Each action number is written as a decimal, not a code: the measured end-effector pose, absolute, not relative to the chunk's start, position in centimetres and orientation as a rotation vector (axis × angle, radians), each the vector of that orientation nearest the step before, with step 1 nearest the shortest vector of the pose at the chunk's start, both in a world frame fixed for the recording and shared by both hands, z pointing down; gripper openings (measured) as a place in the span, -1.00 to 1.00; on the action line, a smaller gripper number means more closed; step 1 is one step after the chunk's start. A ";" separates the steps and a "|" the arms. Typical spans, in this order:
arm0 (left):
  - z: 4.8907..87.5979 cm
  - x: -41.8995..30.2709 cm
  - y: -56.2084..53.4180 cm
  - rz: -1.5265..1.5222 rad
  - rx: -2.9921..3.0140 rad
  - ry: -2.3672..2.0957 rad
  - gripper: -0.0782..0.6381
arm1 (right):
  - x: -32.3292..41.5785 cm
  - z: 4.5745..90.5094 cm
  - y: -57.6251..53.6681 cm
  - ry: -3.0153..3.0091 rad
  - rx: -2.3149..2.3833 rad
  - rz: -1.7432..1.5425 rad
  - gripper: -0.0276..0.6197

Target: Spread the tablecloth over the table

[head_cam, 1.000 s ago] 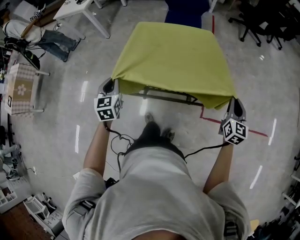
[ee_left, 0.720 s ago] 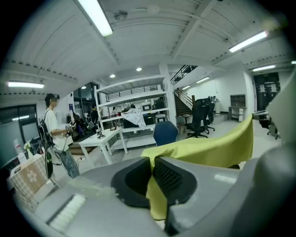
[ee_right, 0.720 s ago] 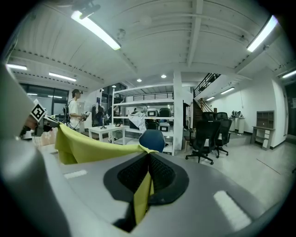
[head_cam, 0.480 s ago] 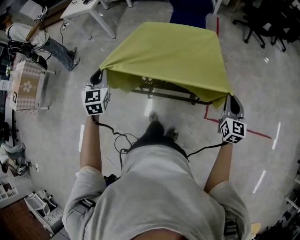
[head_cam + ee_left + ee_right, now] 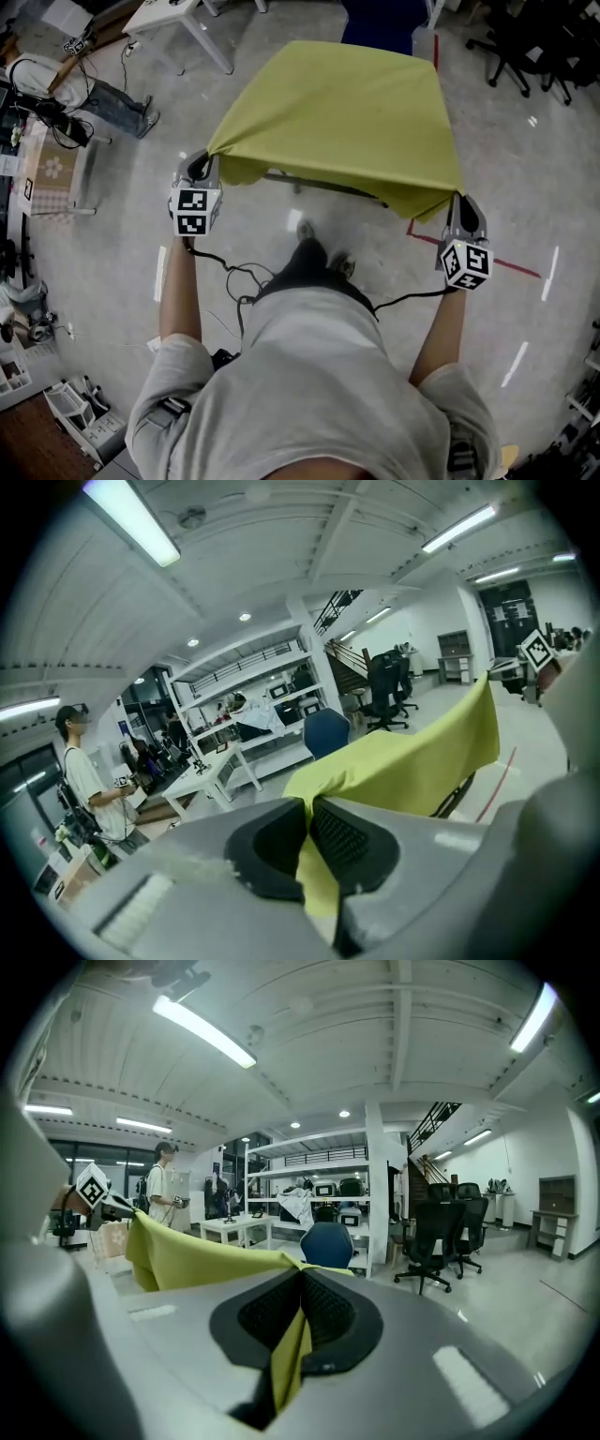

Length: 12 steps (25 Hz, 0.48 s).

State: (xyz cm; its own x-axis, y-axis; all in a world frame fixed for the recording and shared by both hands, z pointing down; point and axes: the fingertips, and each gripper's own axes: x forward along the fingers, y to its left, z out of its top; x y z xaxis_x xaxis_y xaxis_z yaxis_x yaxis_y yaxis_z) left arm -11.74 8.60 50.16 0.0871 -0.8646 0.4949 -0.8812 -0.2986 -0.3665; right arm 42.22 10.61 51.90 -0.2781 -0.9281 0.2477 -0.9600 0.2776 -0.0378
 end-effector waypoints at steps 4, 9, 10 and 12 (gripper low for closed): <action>53.2 -9.8 10.6 1.054 2.336 -1.723 -0.70 | 44.2 52.7 12.3 -2.302 1.795 0.282 -0.88; 56.3 -8.8 12.4 1.057 2.318 -1.671 -0.70 | 45.4 53.4 13.5 -2.265 1.790 0.272 -0.88; 56.9 -8.8 12.6 1.060 2.302 -1.669 -0.70 | 45.3 53.9 13.7 -2.258 1.772 0.269 -0.89; 58.3 -9.3 13.3 1.073 2.260 -1.664 -0.70 | 44.9 55.1 14.2 -2.246 1.730 0.276 -0.88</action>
State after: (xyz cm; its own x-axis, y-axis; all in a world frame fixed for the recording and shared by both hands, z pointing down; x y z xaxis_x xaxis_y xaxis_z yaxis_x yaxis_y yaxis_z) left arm -9.28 13.32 58.29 0.1356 -0.7807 0.6101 -0.8780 -0.3800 -0.2911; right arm 44.89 14.22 55.06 -0.2351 -0.9095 0.3428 -0.9654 0.2593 0.0260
